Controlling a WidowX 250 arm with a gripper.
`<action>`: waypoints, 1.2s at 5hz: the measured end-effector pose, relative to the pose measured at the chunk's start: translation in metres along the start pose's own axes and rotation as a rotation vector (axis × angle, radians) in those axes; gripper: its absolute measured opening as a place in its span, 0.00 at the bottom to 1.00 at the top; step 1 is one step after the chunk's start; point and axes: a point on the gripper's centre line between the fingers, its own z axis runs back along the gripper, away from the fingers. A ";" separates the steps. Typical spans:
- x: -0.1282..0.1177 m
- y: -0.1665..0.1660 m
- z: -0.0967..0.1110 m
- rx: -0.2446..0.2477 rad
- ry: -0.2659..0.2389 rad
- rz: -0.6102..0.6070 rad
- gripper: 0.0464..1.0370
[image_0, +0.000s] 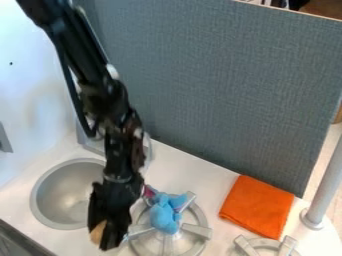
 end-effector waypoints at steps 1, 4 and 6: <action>-0.006 -0.011 0.019 -0.029 -0.032 0.033 0.68; 0.052 -0.070 0.070 -0.085 -0.112 0.027 0.68; 0.062 -0.118 0.071 -0.055 -0.071 -0.055 0.68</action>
